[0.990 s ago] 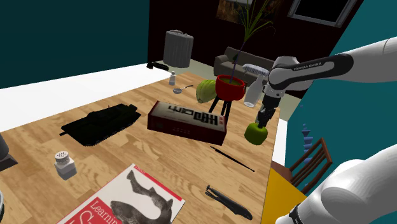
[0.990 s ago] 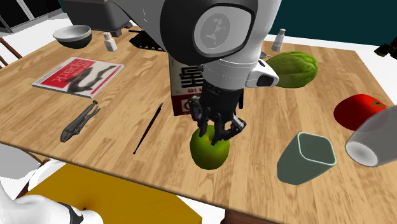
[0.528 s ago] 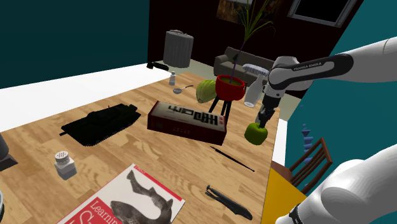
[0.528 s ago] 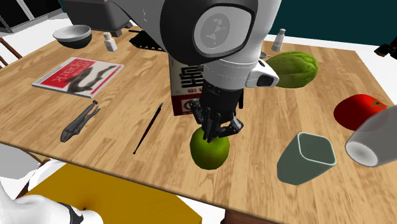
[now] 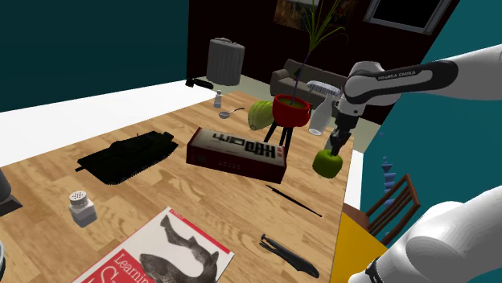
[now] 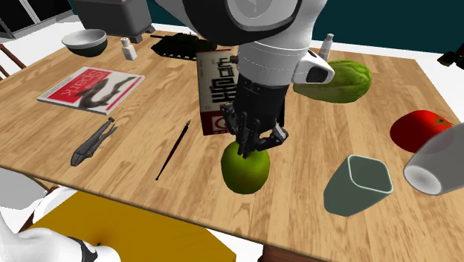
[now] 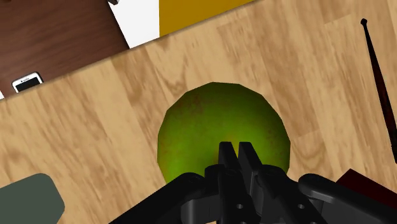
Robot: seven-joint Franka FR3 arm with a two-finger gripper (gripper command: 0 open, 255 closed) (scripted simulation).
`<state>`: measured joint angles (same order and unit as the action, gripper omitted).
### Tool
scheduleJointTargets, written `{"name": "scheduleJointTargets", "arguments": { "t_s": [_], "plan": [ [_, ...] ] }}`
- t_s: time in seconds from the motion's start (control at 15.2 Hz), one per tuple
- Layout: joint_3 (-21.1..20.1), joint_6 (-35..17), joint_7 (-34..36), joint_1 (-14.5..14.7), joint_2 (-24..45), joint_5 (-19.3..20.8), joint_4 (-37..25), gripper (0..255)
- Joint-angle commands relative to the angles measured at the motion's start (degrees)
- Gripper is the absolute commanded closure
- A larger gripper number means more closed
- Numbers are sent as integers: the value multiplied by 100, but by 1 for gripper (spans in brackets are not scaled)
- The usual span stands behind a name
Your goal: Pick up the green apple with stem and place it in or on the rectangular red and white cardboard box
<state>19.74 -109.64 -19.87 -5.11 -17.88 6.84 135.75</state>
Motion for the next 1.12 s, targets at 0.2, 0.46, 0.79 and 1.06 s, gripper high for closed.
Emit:
{"name": "scheduleJointTargets", "arguments": {
  "t_s": [0.2, 0.46, 0.79, 1.06],
  "plan": [
    [-45, 408, 19, 3, -132, 4, -277, 255],
    [-78, 727, 27, 8, -210, 1, -521, 255],
    [-116, 1121, 31, 17, -276, -8, -850, 255],
    [-143, 1432, 30, 25, -304, -19, -1133, 255]
  ]
}}
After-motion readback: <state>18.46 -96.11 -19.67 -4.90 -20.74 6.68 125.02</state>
